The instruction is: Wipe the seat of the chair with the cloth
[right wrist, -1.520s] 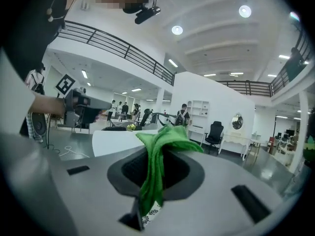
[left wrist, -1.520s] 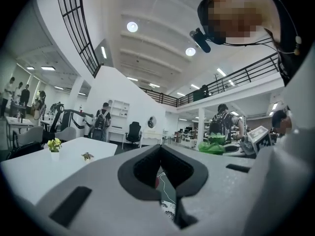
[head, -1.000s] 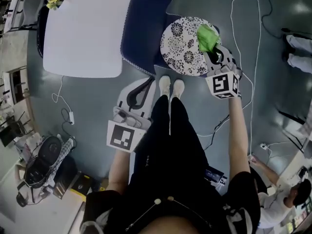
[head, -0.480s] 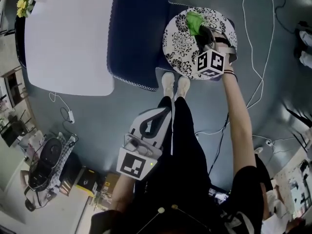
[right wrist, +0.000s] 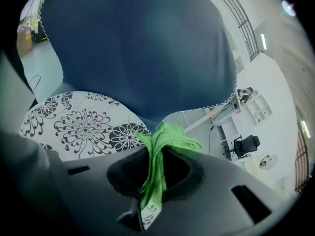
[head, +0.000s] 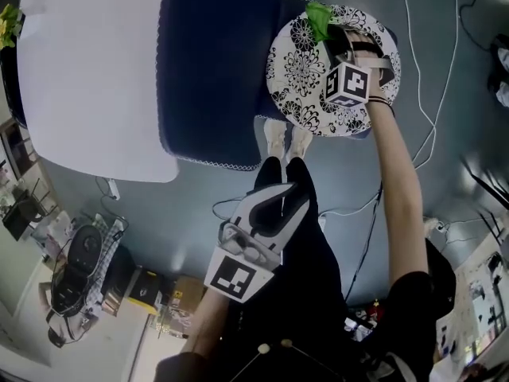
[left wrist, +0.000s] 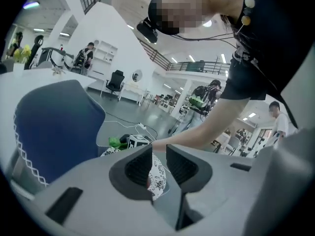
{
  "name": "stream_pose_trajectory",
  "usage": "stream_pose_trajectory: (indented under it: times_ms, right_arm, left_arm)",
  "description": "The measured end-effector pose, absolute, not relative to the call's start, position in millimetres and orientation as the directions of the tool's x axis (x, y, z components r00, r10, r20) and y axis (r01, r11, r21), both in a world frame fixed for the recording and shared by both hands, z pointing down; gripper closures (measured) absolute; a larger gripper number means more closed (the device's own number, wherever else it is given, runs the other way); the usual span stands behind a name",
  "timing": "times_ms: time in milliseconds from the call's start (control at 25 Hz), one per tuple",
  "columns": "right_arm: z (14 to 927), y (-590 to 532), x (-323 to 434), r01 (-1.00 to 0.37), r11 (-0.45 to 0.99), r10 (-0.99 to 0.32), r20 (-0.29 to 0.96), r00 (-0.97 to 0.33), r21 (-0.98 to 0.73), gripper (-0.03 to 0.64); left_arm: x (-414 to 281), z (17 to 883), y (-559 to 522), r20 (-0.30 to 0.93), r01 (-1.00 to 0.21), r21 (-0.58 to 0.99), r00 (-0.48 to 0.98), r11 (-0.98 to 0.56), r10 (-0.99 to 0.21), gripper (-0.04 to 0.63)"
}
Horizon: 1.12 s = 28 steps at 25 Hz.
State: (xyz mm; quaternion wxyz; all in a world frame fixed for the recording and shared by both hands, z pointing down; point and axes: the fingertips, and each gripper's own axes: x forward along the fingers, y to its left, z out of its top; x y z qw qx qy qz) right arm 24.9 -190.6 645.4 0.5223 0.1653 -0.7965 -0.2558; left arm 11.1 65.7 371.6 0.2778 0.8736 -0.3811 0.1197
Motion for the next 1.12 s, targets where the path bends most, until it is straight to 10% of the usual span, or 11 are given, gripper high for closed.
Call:
stream_pose_trajectory:
  times_ms: [1120]
  right_arm:
    - [691,-128,2,0.21,0.878,-0.326,0.858,-0.397,0.43,0.565]
  left_arm:
    - [-12,388,53,0.442,-0.759,0.399,0.651,-0.515,-0.617,0.517]
